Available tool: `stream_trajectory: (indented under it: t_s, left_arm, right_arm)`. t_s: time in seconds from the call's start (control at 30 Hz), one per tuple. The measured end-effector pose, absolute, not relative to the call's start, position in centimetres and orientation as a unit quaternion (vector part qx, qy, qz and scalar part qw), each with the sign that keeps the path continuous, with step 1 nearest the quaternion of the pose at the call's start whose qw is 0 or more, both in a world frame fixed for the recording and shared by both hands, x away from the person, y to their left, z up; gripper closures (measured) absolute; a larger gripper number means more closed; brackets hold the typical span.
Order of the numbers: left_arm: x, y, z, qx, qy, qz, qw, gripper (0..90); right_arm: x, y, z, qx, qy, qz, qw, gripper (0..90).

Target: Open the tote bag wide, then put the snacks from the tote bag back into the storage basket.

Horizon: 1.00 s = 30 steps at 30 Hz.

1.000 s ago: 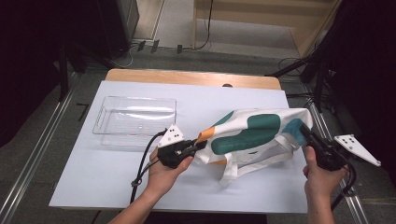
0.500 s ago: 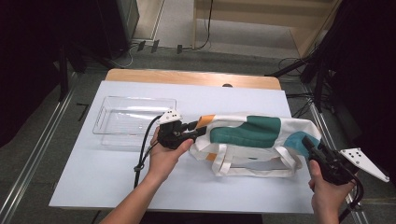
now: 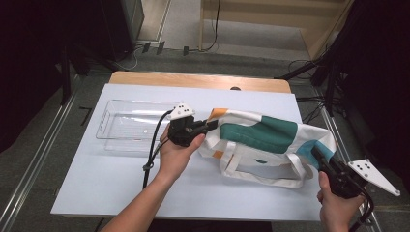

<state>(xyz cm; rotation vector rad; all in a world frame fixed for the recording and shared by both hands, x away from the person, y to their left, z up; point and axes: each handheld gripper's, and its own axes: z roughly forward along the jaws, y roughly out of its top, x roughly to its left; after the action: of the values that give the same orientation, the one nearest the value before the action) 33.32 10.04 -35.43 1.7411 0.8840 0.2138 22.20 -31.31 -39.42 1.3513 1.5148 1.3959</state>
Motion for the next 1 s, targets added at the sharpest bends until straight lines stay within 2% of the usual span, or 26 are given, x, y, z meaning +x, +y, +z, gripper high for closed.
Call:
stream_trajectory:
  t_s: [0.17,0.27,0.33,0.4,0.5,0.63,0.67,0.7,0.87,1.0]
  left_arm:
    - [35.8,10.6,-36.5,0.732,0.411,0.095,0.536,85.2]
    - [36.9,10.5,-37.7,0.731,0.425,0.083,0.527,83.5]
    - [37.0,10.4,-38.2,0.731,0.425,0.084,0.527,77.2]
    - [36.3,10.6,-37.9,0.724,0.422,0.098,0.536,67.1]
    - [35.9,10.8,-37.6,0.729,0.413,0.101,0.536,60.8]
    - [35.4,11.6,-37.2,0.723,0.422,0.104,0.537,57.9]
    - [35.1,11.8,-37.1,0.719,0.425,0.108,0.54,49.6]
    - [34.2,12.1,-36.9,0.715,0.423,0.113,0.545,47.3]
    - [31.4,11.9,-37.2,0.725,0.399,0.118,0.549,46.3]
    - [29.5,10.9,-38.0,0.74,0.37,0.103,0.551,50.7]
  right_arm:
    - [21.2,-31.1,-39.2,0.501,0.584,0.552,0.321,84.2]
    - [22.6,-30.7,-40.8,0.522,0.588,0.541,0.299,83.9]
    - [23.3,-30.3,-41.7,0.533,0.587,0.531,0.299,84.1]
    - [23.7,-30.1,-42.0,0.537,0.585,0.527,0.305,84.2]
    - [24.0,-30.2,-42.0,0.536,0.583,0.53,0.305,84.2]
    - [24.2,-30.3,-42.1,0.538,0.579,0.533,0.3,84.2]
    - [24.2,-30.2,-42.2,0.538,0.578,0.532,0.304,84.1]
    - [24.2,-30.2,-42.1,0.539,0.577,0.534,0.304,84.0]
    - [24.3,-30.2,-42.1,0.54,0.576,0.533,0.305,83.9]
    - [24.5,-30.1,-42.0,0.542,0.572,0.535,0.304,83.7]
